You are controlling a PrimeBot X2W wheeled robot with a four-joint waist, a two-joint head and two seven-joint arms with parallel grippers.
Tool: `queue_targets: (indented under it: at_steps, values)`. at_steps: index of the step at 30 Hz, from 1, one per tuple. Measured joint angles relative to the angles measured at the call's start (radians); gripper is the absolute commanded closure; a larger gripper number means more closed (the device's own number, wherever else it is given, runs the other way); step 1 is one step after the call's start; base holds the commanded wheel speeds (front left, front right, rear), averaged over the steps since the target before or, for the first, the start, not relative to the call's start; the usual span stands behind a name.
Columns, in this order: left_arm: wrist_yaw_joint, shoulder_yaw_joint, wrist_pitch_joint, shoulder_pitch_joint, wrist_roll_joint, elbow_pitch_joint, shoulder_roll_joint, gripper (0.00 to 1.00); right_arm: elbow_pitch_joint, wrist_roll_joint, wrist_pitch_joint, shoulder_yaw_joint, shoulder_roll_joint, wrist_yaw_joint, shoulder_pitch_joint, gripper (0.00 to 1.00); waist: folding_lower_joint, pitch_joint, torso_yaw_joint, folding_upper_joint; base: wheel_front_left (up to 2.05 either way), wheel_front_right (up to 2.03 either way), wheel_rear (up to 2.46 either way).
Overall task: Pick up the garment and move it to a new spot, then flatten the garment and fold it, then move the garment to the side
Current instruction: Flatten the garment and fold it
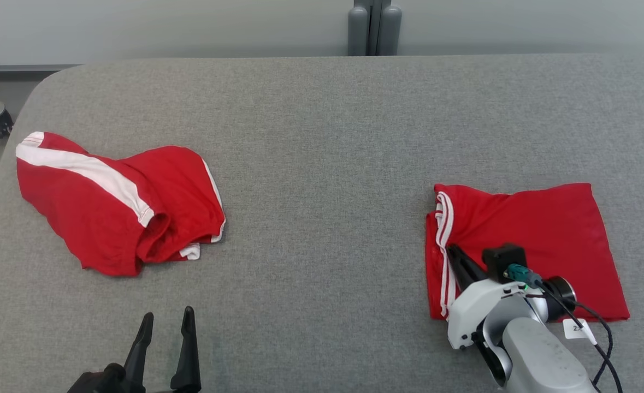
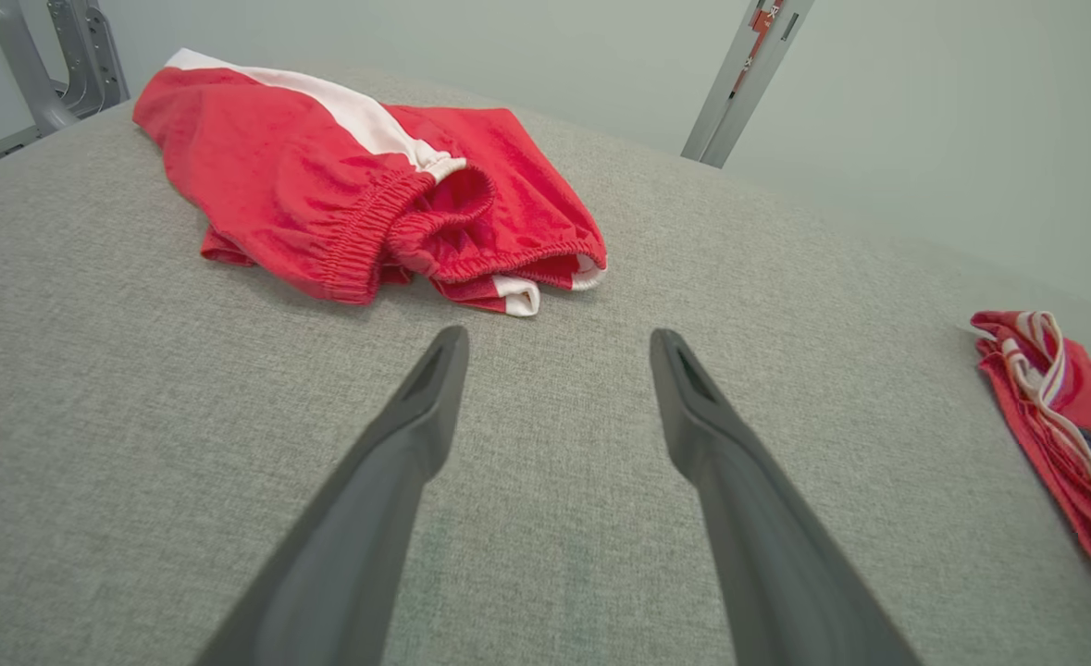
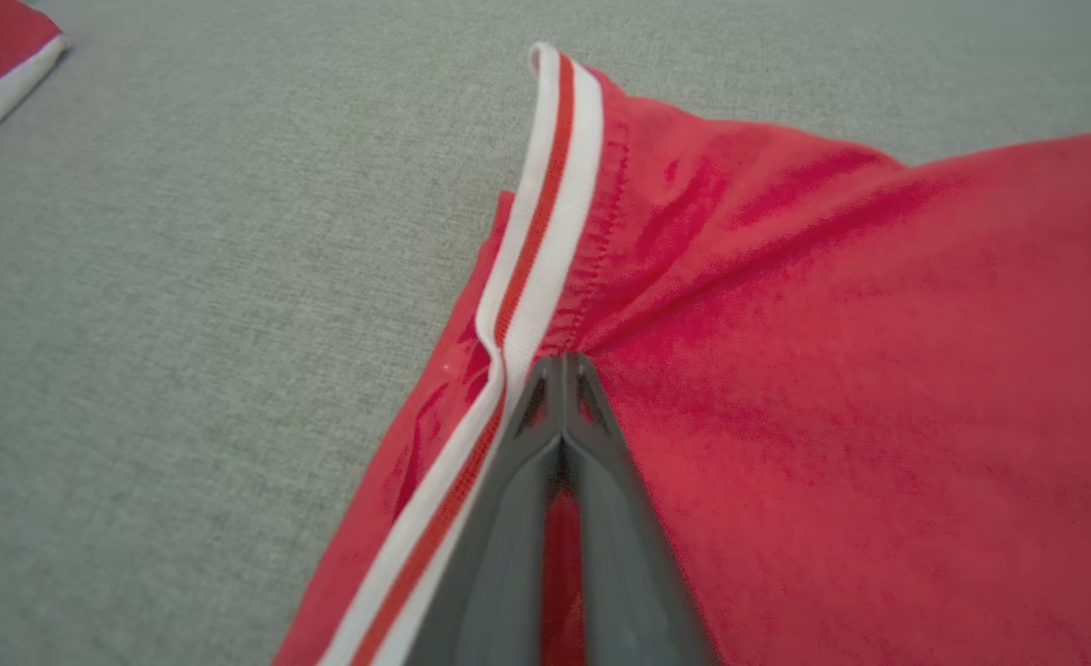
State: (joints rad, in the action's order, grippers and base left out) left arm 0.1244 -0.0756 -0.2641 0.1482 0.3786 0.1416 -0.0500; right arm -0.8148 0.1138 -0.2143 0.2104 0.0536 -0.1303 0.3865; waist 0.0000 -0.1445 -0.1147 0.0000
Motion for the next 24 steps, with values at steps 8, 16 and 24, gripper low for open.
queue_targets:
  at_steps: [8,16,24]
  values:
    - [0.003,-0.006,0.0,-0.002,0.006,0.007,0.0,0.0,-0.026,0.114,-0.023,0.142,-0.006,-0.001,0.036,1.0,0.0,0.012,0.003,0.0,0.0,0.0,0.0]
    - [0.005,-0.005,0.0,0.01,0.006,0.012,0.0,0.0,0.047,0.149,-0.044,0.142,-0.005,-0.001,0.025,1.0,0.0,0.049,0.017,0.0,0.0,0.0,0.0]
    - [0.005,0.03,0.0,0.067,-0.022,0.01,0.0,0.0,0.328,0.01,-0.049,-0.034,0.011,-0.001,-0.155,0.36,0.0,0.119,0.028,0.0,0.0,0.0,0.0]
